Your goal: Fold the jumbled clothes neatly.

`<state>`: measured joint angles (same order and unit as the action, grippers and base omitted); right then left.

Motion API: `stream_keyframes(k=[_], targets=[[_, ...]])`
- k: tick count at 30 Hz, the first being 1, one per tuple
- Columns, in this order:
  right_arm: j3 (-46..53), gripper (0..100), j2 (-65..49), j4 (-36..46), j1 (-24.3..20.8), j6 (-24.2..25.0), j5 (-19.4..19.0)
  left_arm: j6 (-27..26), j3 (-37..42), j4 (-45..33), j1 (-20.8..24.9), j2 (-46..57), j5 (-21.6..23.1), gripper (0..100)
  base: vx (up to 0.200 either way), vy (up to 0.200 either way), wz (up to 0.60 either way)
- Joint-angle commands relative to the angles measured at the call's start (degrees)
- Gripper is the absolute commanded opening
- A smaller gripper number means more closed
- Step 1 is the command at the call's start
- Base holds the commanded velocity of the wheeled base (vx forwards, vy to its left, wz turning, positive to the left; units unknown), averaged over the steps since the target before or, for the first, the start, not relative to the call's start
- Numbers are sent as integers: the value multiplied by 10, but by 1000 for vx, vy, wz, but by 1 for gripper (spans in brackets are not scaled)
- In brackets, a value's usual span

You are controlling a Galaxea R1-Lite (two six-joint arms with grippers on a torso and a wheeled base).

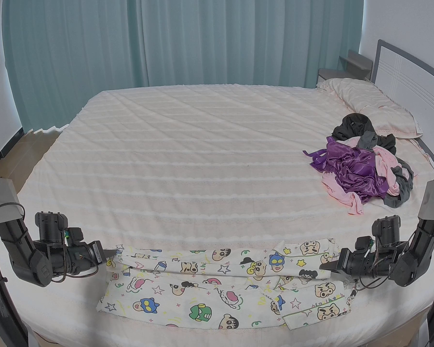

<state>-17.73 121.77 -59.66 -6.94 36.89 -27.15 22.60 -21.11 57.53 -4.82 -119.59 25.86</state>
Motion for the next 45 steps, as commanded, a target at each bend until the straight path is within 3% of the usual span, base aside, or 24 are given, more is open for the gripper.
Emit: stream_keyframes(k=[1, 9, 19, 32, 33, 45], targets=[[-1, 0, -14, 0, 2, 2, 0, 1, -8, 0, 1, 37, 0, 0, 0, 0, 0], [-21, 0, -53, 1, 3, 47, 0, 24, -64, 0, 15, 44, -5, 0, 0, 0, 0], [-50, 0, -54, 1, 3, 49, 1, 49, -121, -22, 31, 23, -27, 0, 0, 0, 0], [-50, 0, -52, 4, 2, 50, 1, 44, -118, -66, 30, -7, -67, 0, 0, 0, 0], [-50, 0, -52, 6, 3, 50, 0, 43, -118, -73, 31, -6, -67, 100, 0, 0, 0], [-41, 0, -38, 2, 3, 50, 0, 30, -90, -94, 31, 1, -52, 100, 0, 0, 0]])
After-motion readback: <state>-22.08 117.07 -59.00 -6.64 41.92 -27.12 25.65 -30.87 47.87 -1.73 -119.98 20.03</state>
